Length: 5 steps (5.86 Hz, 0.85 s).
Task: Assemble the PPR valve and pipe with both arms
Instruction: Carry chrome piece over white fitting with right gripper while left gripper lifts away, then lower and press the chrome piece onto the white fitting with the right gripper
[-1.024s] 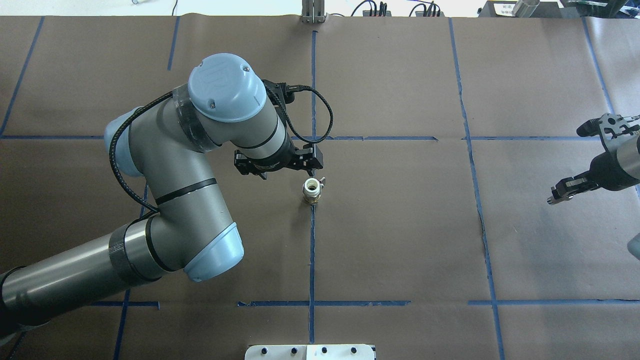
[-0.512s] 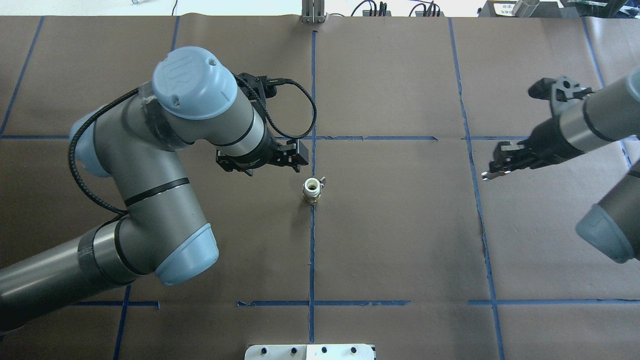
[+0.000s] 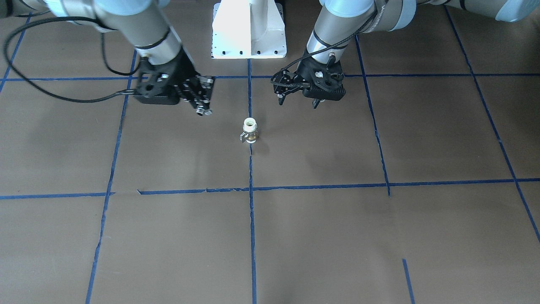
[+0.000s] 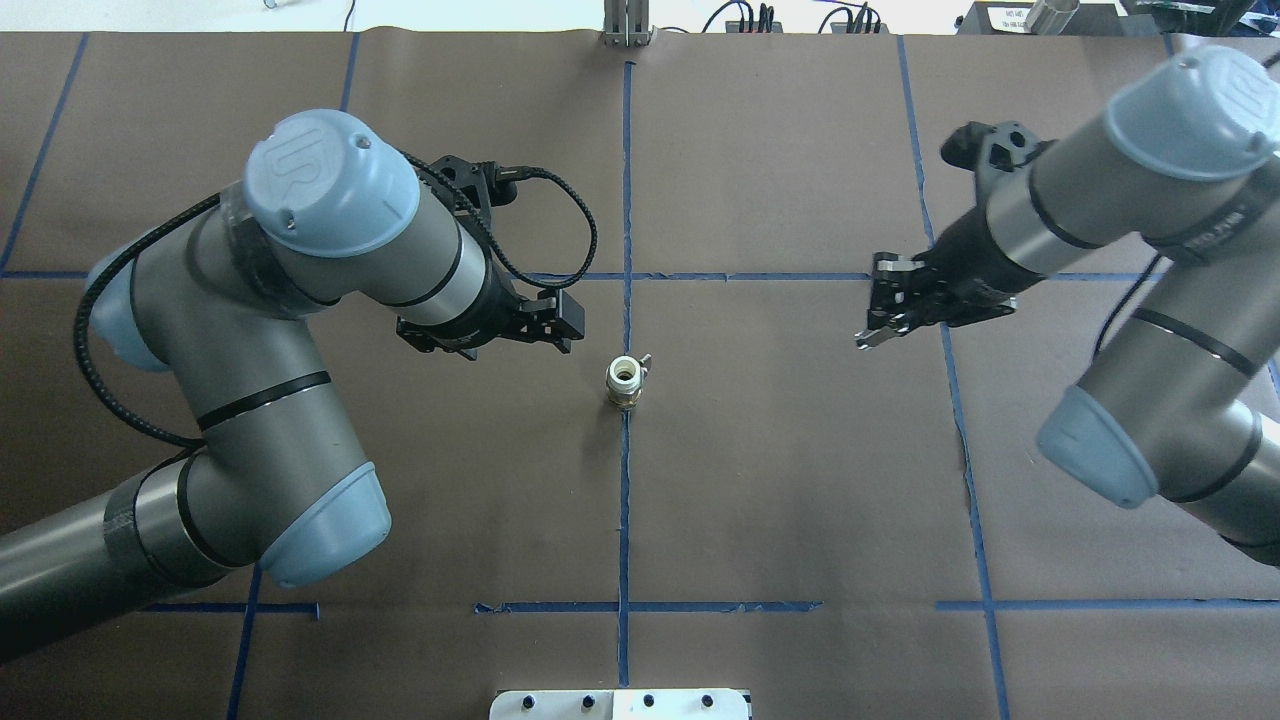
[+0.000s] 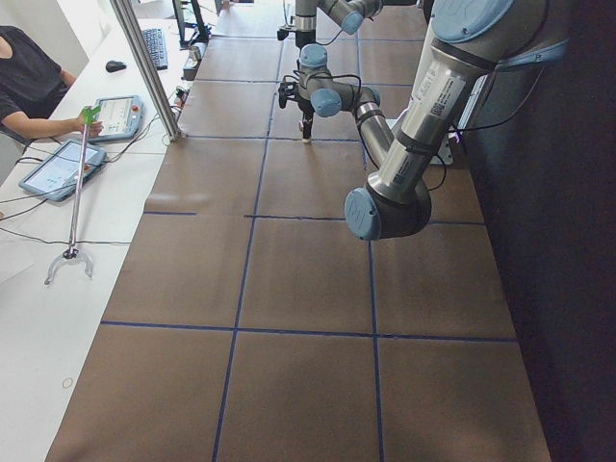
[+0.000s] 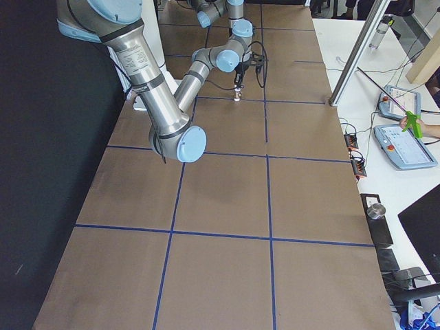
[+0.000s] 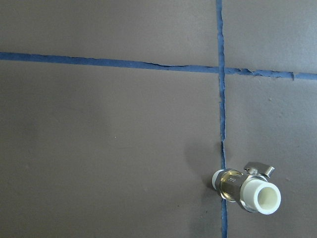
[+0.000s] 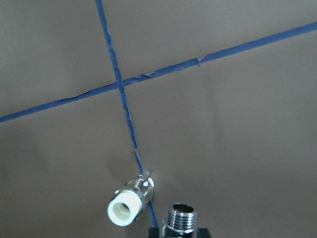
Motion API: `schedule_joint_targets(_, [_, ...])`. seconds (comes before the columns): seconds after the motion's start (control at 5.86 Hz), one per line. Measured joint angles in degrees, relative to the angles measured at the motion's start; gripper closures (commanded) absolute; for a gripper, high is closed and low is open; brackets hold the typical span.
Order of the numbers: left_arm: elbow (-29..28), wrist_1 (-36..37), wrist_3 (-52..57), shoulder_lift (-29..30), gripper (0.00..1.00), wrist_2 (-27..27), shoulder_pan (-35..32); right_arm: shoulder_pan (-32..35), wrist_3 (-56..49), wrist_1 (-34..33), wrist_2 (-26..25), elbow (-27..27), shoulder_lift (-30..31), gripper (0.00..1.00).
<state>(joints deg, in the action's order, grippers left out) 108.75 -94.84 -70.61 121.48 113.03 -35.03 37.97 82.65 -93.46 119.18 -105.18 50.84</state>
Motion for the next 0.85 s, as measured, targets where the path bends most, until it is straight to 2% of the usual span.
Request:
schedule_joint_targets(0.17, [0.19, -0.23, -0.07, -0.38, 0.0, 0.0, -0.01, -1.56, 3.52, 0.94, -1.4, 5.81, -5.02, 1.0])
schedule_joint_targets(0.34, [0.27, -0.26, -0.15, -0.46, 0.0, 0.0, 0.02, -2.86, 5.38, 2.8, -2.49, 9.78, -7.33, 1.0])
schedule_joint_targets(0.85, [0.32, -0.27, -0.48, -0.46, 0.0, 0.0, 0.14, -5.39, 6.62, 3.72, -3.86, 12.91, -8.64, 1.0])
